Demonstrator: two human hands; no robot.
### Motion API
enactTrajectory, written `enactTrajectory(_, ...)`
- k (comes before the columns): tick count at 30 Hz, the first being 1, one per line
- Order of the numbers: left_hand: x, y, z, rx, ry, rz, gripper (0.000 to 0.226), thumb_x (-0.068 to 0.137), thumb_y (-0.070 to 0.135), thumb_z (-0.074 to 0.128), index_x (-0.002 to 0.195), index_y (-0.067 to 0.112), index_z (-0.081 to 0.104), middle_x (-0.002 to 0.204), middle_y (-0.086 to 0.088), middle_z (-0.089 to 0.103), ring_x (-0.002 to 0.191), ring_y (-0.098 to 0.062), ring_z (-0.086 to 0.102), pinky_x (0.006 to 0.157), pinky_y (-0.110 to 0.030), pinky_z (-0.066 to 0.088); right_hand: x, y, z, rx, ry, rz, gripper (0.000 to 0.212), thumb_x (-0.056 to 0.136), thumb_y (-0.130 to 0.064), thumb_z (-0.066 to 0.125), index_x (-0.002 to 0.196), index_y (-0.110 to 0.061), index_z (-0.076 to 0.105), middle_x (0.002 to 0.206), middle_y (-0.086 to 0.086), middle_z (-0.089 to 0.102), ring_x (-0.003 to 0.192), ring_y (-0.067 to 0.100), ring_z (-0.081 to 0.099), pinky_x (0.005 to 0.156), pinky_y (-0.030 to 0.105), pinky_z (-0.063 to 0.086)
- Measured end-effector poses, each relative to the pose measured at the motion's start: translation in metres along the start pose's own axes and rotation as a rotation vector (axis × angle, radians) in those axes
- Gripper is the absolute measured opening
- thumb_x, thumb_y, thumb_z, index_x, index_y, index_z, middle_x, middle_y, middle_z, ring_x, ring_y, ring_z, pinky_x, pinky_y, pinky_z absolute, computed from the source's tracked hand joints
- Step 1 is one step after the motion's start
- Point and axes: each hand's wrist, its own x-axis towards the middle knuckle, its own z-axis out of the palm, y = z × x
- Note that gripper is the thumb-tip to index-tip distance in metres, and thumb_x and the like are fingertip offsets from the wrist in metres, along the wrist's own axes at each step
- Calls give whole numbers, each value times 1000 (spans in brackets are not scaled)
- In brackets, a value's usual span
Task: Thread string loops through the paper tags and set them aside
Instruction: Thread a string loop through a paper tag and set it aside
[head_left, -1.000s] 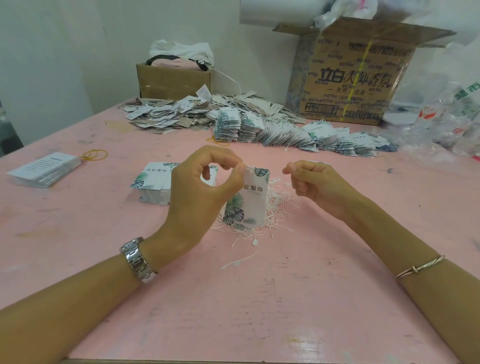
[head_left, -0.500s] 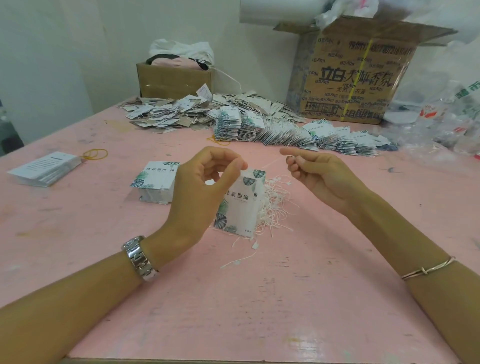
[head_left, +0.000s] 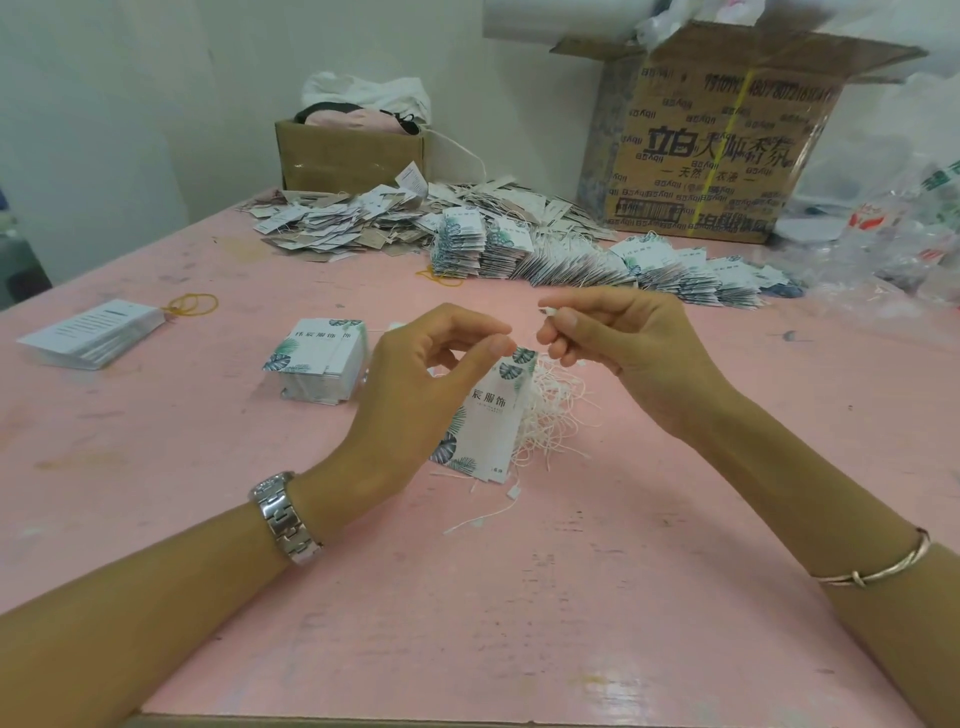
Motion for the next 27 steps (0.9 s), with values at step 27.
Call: enactTrajectory(27, -2, 2, -1, 153, -38, 74, 12, 90, 22, 70, 86, 33, 68, 80, 24, 68, 78, 3, 60, 74, -19, 42, -9, -6, 15, -312, -50, -170, 5, 86, -13, 67, 88, -11, 72, 64, -4, 67, 54, 4, 54, 55, 14, 43)
